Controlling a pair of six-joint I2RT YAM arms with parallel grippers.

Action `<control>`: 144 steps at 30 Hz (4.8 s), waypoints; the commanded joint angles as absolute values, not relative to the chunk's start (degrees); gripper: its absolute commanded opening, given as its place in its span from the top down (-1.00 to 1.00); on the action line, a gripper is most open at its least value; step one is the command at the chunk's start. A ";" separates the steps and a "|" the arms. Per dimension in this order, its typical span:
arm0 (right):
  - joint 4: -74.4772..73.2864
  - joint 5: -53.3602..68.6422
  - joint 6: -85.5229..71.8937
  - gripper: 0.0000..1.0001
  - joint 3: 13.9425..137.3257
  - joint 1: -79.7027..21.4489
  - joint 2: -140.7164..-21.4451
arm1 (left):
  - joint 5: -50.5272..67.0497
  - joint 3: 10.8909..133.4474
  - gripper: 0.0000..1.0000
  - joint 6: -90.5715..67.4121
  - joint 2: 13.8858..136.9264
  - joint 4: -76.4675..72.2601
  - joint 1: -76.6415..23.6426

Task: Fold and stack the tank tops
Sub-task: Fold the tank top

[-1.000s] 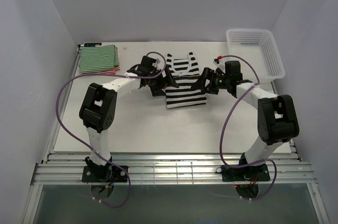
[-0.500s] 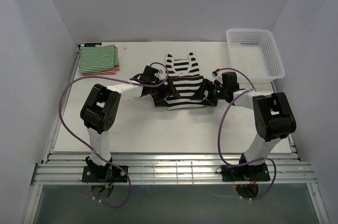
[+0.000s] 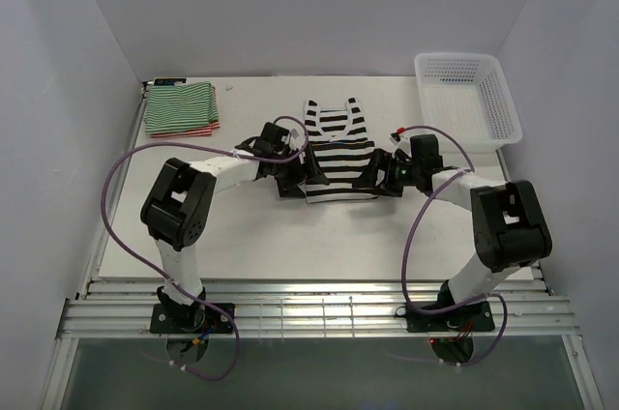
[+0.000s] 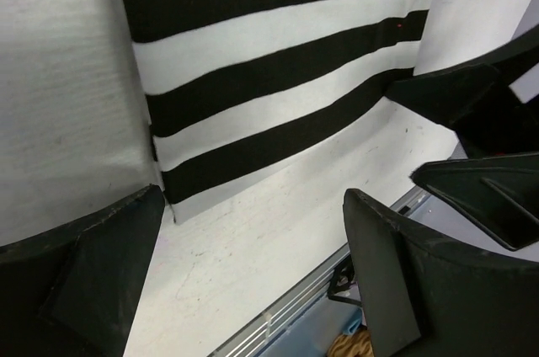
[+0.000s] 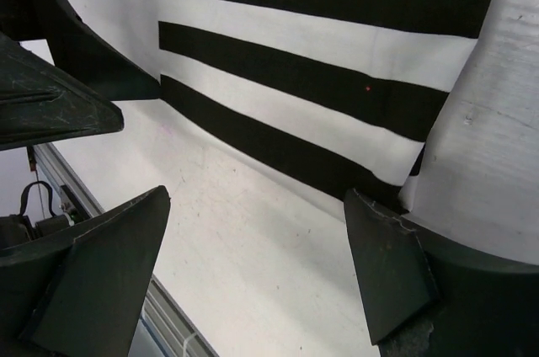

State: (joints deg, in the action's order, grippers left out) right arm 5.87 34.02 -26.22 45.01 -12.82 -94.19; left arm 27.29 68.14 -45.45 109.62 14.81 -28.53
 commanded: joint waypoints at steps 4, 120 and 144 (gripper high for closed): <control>0.09 31.30 -21.88 -0.80 44.39 -12.57 -85.52 | 22.42 64.87 -0.96 -43.42 100.55 18.02 -28.92; -20.31 45.70 -26.54 0.85 95.79 -3.34 -119.96 | 25.58 114.08 1.00 -41.49 129.90 31.99 -16.52; -10.99 40.69 -28.48 0.85 97.72 -2.46 -126.02 | 30.50 121.46 1.00 -39.37 140.01 20.65 -16.44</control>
